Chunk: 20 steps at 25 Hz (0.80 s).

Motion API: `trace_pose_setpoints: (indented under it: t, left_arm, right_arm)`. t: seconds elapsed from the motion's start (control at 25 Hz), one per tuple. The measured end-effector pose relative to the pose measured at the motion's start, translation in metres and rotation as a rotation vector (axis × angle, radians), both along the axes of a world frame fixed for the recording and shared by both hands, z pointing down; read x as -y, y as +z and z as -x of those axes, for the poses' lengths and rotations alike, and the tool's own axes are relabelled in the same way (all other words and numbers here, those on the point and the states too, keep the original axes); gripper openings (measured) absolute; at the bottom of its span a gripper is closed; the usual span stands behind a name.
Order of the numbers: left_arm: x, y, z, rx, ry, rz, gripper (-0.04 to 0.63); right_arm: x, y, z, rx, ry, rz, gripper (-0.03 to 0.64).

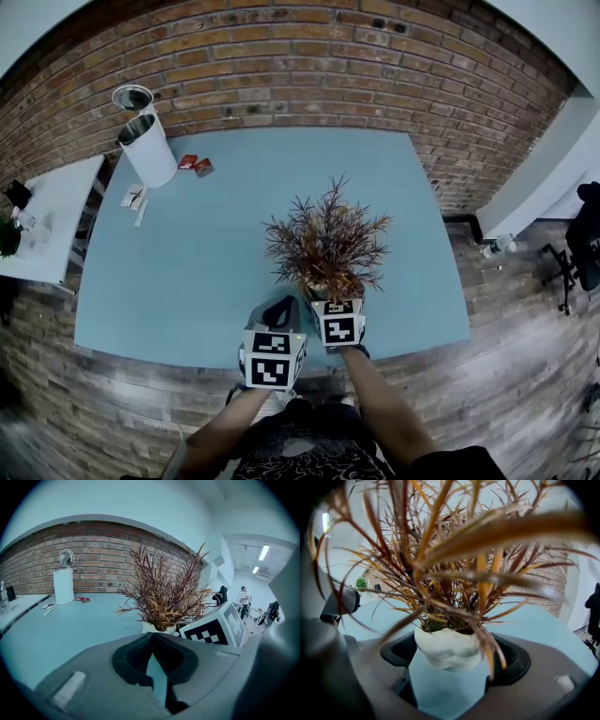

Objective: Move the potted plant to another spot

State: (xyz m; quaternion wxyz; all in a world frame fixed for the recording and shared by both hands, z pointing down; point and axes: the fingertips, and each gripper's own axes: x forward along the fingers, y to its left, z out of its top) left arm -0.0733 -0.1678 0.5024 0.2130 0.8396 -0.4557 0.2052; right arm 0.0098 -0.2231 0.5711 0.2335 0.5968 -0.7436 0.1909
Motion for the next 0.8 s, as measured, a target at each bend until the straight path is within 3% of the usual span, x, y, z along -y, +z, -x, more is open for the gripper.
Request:
trace_pose_setpoints:
  t: [0.8]
  left_arm:
    - [-0.036,0.006,0.008,0.015,-0.059,0.005,0.0]
  right_arm:
    - [-0.041,0.004,0.003,0.007,-0.006,-0.015,0.465]
